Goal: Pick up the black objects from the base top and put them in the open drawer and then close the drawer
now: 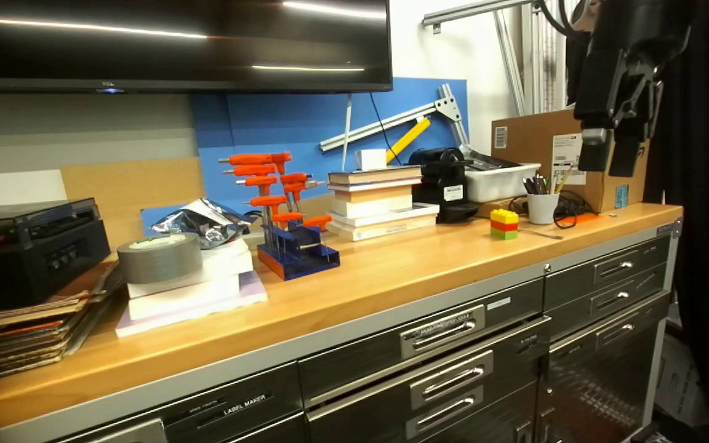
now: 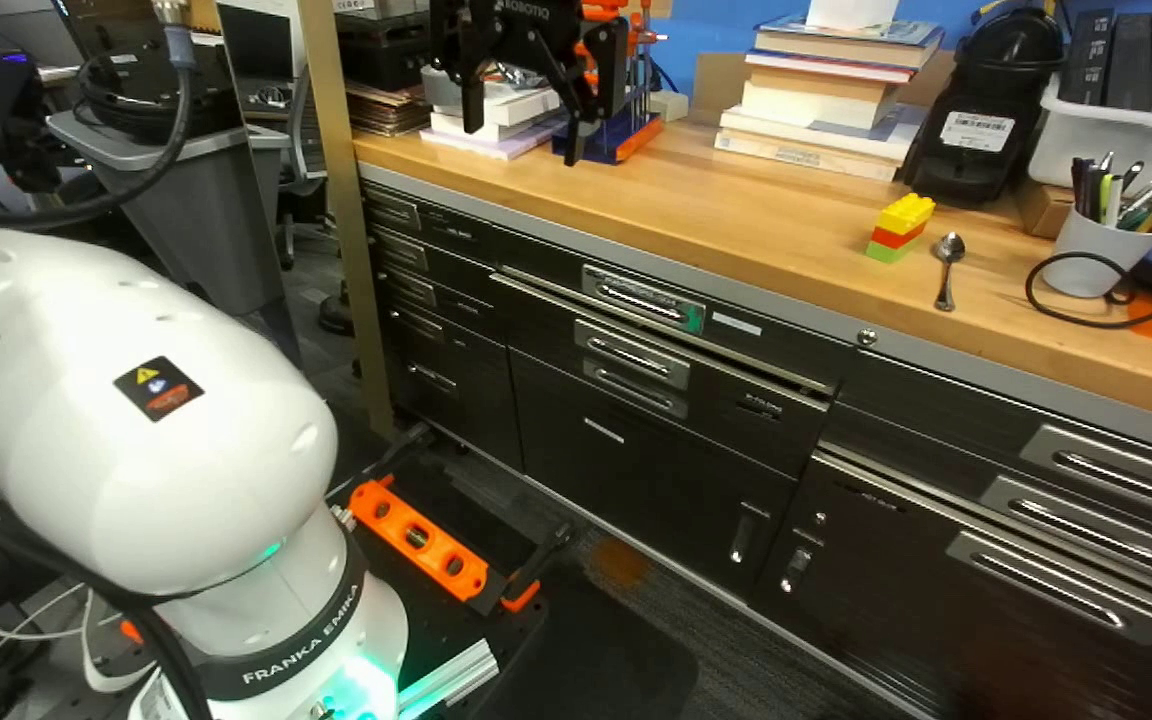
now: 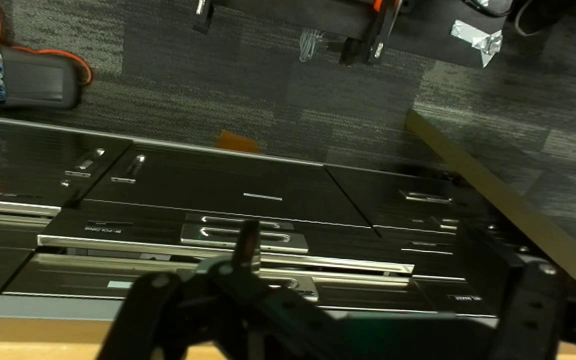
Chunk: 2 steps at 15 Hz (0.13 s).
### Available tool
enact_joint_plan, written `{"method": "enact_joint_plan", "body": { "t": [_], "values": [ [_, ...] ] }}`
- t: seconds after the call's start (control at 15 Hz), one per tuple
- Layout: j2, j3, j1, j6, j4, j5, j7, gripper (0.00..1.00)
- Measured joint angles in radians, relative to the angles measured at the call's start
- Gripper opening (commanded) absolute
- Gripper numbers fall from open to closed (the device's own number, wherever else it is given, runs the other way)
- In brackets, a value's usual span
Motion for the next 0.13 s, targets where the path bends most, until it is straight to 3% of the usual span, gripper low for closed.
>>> {"method": "enact_joint_plan", "body": {
  "t": [0.13],
  "values": [
    [0.000, 0.000, 0.000, 0.000, 0.000, 0.000, 0.000, 1.00]
  ]
}}
